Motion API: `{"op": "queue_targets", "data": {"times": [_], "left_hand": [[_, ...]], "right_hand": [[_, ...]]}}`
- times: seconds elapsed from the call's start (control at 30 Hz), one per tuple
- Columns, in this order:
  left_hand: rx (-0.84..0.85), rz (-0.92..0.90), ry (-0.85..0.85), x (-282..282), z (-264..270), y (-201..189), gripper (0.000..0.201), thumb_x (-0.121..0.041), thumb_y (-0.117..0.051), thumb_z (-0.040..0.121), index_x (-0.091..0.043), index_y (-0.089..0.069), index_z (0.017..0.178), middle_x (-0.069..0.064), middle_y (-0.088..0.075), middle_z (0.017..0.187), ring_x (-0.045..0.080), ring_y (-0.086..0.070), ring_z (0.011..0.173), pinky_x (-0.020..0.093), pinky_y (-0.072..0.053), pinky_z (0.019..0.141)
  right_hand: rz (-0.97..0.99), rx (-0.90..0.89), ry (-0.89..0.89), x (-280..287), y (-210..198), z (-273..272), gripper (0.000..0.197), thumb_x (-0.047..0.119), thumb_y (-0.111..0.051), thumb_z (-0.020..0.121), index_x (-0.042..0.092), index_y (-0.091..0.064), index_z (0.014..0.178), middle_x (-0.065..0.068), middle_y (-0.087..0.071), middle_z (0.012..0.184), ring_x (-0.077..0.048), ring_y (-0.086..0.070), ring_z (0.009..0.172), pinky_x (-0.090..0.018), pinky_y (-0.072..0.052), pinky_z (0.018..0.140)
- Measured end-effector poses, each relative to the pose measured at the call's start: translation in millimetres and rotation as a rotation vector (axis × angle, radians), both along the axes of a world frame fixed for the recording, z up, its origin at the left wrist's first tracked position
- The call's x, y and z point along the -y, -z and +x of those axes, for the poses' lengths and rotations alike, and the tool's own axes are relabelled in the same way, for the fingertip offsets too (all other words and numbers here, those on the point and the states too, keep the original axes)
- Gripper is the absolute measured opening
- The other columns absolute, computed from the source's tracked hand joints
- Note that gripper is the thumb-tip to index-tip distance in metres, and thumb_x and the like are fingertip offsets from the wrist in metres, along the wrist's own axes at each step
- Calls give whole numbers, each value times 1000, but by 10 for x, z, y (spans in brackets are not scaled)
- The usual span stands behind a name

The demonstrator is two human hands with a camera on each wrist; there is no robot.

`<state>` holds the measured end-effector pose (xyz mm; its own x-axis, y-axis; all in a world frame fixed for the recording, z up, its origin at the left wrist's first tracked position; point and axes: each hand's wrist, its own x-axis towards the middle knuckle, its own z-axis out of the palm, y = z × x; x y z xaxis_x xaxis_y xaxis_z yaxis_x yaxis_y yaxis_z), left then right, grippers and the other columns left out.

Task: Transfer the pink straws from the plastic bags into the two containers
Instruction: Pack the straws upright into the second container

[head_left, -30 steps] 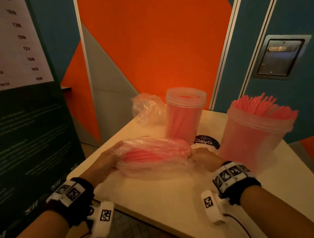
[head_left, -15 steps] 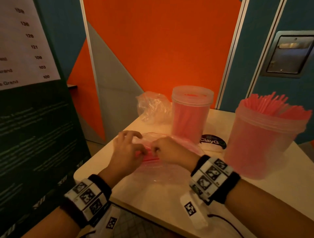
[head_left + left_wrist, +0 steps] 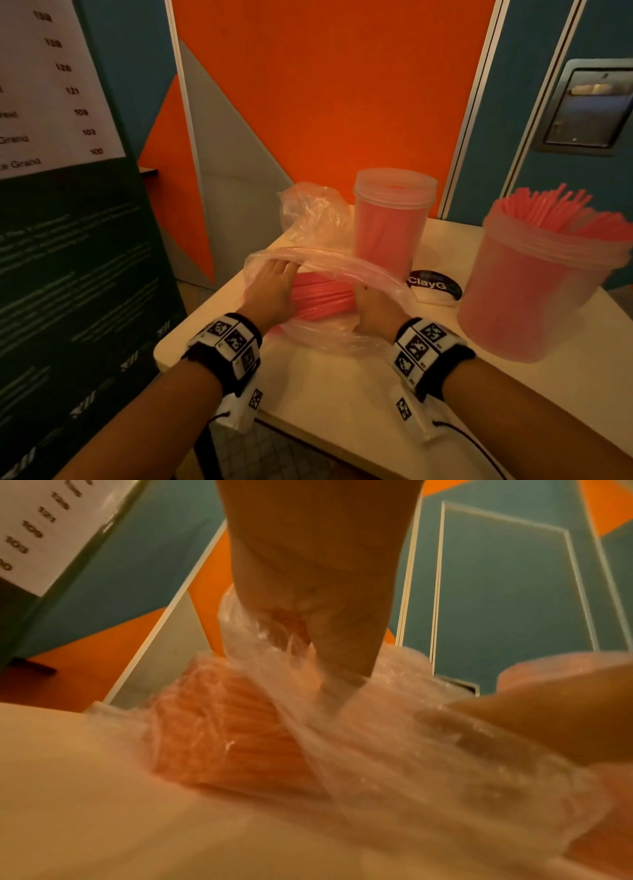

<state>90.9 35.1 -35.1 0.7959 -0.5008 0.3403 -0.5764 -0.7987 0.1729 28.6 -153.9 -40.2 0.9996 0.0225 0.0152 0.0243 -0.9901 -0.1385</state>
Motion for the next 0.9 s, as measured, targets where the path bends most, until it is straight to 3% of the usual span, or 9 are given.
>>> {"op": "queue_targets", "data": {"times": [0.07,0.13,0.23,0.3,0.4,0.47,0.57,0.67,0.9], "left_hand": [[-101,-84,15,-34,7,-16,64,-11,-63,80,-15,-38,139,5,-38,144,23,-32,133,28,-23,110],[-124,-202,40,-106,4,-24,45,-5,-64,79,-15,-58,122,4,-55,127,23,-48,120,30,-37,103],[133,-312,0,-235,-55,-6,21,-2,-73,71,-17,-73,85,2,-66,92,24,-57,92,35,-51,74],[245,-232,-111,-292,-99,42,22,-13,-83,61,-25,-72,76,3,-62,96,28,-52,92,37,-44,70],[199,-138,-227,-308,-171,126,29,-28,-87,55,-33,-73,79,11,-55,120,36,-44,111,51,-42,80],[149,-98,-279,-290,-196,170,27,-29,-83,61,-35,-73,86,14,-47,135,43,-37,124,60,-38,88],[-7,-36,-325,-184,-207,233,32,-38,-54,88,-42,-55,121,10,-6,156,44,-4,140,67,-18,105],[-150,2,-338,-97,-195,281,41,-41,-39,94,-44,-34,134,1,20,155,42,4,142,70,-10,107],[-139,195,-360,-51,-330,147,49,-34,-50,87,-35,-39,134,0,28,152,39,1,142,74,-5,103]], "right_hand": [[4,55,-22,-6,20,44,57,7,-68,79,6,-41,129,-12,-47,132,-26,-49,119,-31,-43,96],[34,119,-109,-96,15,77,40,3,-61,82,5,-49,120,-12,-48,127,-27,-51,114,-32,-42,91],[46,253,-307,-351,14,163,23,6,-53,85,6,-58,107,-12,-52,117,-29,-53,105,-35,-42,87],[48,296,-390,-522,41,257,26,10,-50,89,6,-58,114,-13,-54,118,-30,-52,107,-40,-44,92],[-20,261,-403,-684,92,390,36,15,-47,93,6,-50,128,-14,-50,128,-30,-47,118,-41,-36,102],[-95,213,-365,-716,121,450,38,14,-47,92,6,-48,130,-15,-48,131,-31,-44,122,-40,-34,104],[-105,206,-318,-723,162,464,38,16,-49,92,9,-46,130,-12,-48,132,-29,-44,124,-39,-34,104],[-144,201,-311,-709,212,446,39,22,-49,92,11,-45,129,-11,-48,132,-28,-44,124,-41,-33,104],[-126,198,-302,-536,197,466,26,11,-43,94,10,-61,113,-11,-63,114,-28,-59,106,-38,-46,91]]}}
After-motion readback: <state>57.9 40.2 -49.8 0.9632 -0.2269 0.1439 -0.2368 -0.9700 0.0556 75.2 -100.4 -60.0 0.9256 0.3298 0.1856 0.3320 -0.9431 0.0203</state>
